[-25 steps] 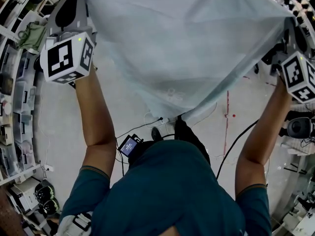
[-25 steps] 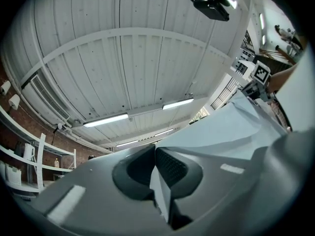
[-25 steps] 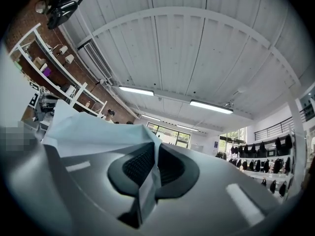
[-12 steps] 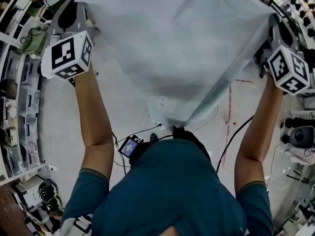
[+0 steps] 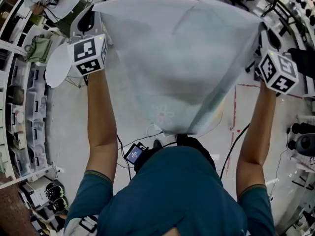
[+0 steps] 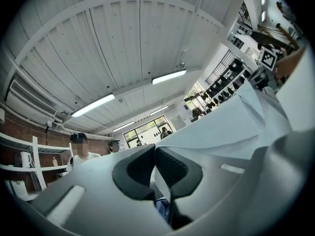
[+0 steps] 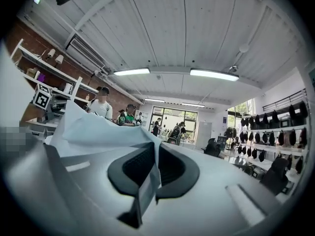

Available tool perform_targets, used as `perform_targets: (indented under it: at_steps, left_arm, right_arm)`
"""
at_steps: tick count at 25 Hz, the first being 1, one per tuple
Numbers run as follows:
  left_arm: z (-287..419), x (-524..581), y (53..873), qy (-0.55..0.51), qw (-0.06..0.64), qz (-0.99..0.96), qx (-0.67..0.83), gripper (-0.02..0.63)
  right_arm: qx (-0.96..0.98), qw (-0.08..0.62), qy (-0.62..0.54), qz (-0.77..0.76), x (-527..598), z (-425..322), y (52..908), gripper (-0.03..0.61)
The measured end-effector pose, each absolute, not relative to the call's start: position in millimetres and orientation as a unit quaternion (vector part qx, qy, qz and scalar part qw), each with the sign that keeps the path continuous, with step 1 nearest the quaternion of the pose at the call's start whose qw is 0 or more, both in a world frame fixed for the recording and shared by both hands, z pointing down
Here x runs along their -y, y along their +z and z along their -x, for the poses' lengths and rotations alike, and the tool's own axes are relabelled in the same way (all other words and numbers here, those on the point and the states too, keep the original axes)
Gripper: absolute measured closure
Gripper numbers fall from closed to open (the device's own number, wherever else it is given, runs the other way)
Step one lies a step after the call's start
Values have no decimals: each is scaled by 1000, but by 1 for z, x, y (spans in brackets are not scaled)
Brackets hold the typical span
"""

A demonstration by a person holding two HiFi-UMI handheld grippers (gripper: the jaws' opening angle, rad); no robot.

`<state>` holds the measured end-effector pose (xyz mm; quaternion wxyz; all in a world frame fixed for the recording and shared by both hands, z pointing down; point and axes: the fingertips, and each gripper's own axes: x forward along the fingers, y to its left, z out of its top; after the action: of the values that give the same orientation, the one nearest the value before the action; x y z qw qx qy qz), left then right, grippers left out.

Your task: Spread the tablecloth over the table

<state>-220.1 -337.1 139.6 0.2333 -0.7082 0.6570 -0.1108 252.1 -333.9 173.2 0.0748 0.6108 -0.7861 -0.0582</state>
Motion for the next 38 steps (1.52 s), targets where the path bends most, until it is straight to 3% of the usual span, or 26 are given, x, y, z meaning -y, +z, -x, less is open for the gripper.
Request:
perform_targets:
  at_steps: [20,31,38]
  left_arm:
    - [174,495,272,-225,179,730,-620,612]
    - [162,555,392,-298,96,742,-593,611]
    - [167,561,487,-375,18,735,-565,563]
  right_arm:
    - [774,137,41,-617,450,-292,307,561]
    - [761,185,103,-614,500,-307,404,560]
    - [751,225,175,-595,519,-309,496,559]
